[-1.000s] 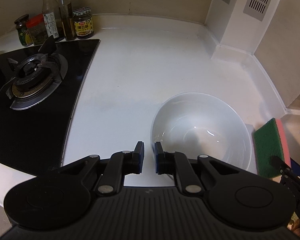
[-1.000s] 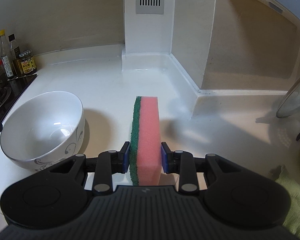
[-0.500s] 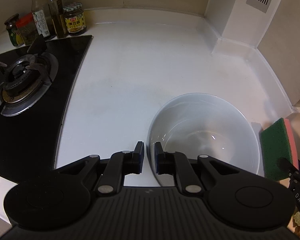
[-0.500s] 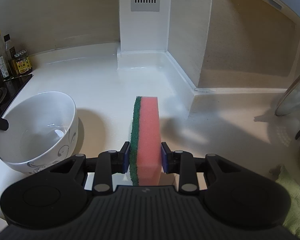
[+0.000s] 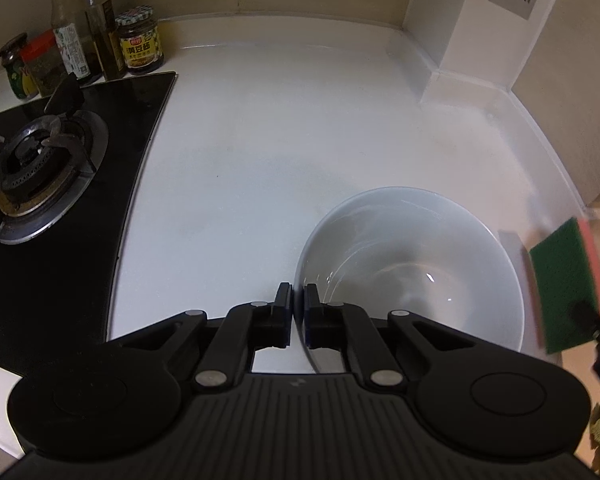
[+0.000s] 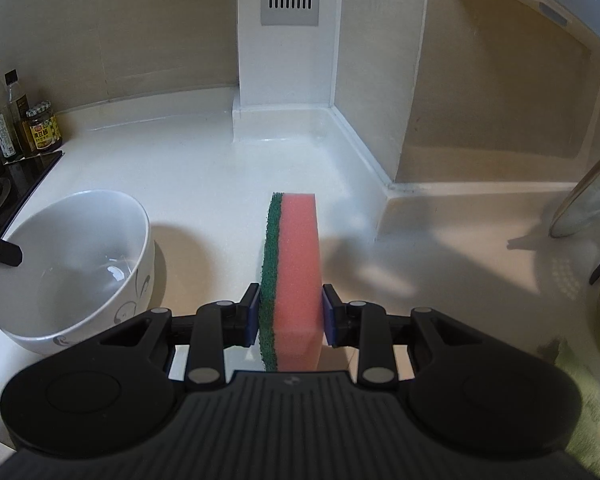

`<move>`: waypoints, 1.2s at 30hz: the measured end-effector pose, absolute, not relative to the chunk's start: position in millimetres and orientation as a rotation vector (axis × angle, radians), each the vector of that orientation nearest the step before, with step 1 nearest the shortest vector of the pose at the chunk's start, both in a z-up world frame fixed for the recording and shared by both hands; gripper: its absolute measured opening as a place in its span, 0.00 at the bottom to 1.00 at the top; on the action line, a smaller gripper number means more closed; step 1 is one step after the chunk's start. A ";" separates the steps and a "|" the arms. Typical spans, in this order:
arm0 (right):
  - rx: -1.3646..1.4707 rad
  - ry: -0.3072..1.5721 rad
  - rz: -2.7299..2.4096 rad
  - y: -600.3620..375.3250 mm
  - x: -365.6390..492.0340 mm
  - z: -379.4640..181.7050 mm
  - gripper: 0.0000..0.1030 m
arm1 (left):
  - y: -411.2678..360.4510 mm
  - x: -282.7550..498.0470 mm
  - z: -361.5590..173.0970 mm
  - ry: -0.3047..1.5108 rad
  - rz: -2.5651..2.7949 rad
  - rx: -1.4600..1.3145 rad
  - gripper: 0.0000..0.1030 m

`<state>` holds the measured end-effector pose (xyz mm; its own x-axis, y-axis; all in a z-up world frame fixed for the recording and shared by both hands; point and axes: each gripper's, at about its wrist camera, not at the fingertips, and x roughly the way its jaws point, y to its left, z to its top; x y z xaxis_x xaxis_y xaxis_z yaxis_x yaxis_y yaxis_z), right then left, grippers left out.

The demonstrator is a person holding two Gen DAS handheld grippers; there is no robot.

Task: Clean bowl
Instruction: 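Lift the sponge with the right gripper and carry it over the bowl, then tilt the white bowl with the left tool while the right gripper brings the sponge inside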

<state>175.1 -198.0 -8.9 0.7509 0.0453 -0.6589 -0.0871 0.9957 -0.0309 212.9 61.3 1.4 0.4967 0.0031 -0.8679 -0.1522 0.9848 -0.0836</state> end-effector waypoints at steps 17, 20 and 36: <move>-0.376 1.139 0.899 -112.1 274.9 76.2 0.26 | 60.5 212.0 3.5 1.052 0.065 -0.117 0.02; -0.553 1.224 0.977 -77.0 284.7 70.0 0.25 | 59.7 211.6 3.1 1.052 0.067 -0.112 0.03; -0.934 1.258 1.110 -10.1 299.8 59.6 0.24 | 63.9 212.2 0.1 1.048 0.060 -0.095 0.03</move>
<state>299.8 -10.1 59.6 -0.0247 0.1151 -0.9930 -0.9709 0.2338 0.0513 212.2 63.9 0.1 0.4981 0.0040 -0.8671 -0.0943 0.9943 -0.0496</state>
